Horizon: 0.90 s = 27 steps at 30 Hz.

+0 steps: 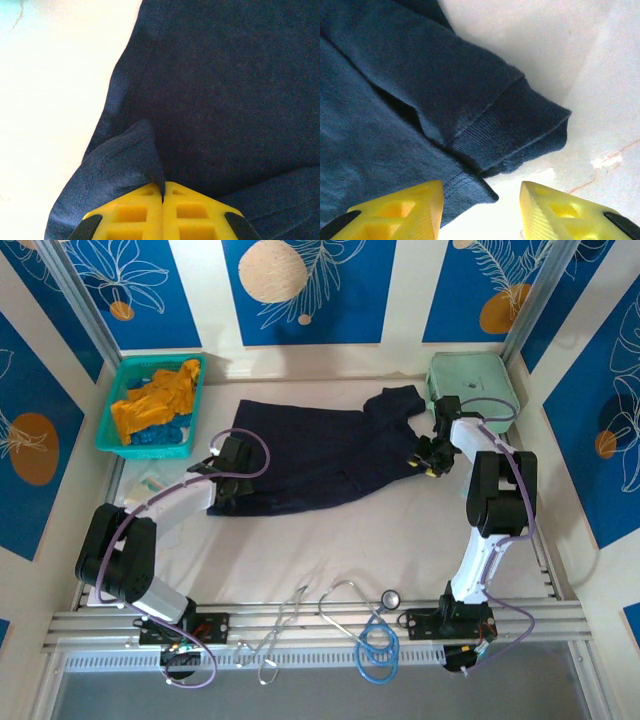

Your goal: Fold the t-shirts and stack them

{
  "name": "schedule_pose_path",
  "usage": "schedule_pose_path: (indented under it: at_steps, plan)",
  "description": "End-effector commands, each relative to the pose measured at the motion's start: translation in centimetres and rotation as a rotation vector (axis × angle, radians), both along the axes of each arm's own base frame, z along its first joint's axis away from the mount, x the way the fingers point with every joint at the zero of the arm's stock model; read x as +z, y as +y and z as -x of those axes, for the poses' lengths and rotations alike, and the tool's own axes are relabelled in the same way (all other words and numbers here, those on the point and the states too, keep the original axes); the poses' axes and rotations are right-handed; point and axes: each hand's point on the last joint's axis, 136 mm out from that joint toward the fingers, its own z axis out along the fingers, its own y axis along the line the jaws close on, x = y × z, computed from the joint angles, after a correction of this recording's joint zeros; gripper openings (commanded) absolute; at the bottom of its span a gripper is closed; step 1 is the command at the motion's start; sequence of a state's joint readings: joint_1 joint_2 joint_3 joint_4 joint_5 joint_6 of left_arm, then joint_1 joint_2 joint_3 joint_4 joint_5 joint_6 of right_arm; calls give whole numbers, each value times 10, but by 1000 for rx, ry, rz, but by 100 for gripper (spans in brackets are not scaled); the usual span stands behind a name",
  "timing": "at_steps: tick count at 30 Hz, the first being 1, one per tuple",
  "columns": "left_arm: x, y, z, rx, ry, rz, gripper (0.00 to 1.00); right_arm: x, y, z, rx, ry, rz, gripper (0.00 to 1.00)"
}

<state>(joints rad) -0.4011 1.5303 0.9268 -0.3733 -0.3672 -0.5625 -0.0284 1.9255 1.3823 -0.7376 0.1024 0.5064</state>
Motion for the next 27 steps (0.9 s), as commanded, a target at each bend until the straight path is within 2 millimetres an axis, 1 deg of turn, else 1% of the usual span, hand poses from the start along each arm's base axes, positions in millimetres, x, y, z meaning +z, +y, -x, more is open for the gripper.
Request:
schedule_pose_path:
  at_steps: [1, 5, 11, 16, 19, 21, 26, 27]
  plan:
    - [5, -2, -7, 2, -14, 16, 0, -7, 6, 7, -11, 23, -35, 42]
    - [6, -2, -7, 2, -14, 15, 0, -13, 7, 9, -10, 30, -40, 39]
    - [6, -1, -6, 1, -13, 13, 0, -12, 6, -4, -4, 7, -34, 34]
    - [5, 0, -5, 3, -11, 11, 0, -12, 7, -13, 7, -5, -39, 24]
    - [7, 1, -5, 6, -14, 6, 0, -10, 9, -15, 13, -10, -43, 19]
    - [7, 2, -4, 7, -13, 4, 0, -8, 10, -16, 16, -14, -43, 15]
    - [7, 1, -4, 5, -12, 7, 0, -1, 14, -13, 21, -21, -52, 0]
    - [7, 1, -4, 5, -13, 10, 0, 0, 16, -12, 24, -20, -53, 0]
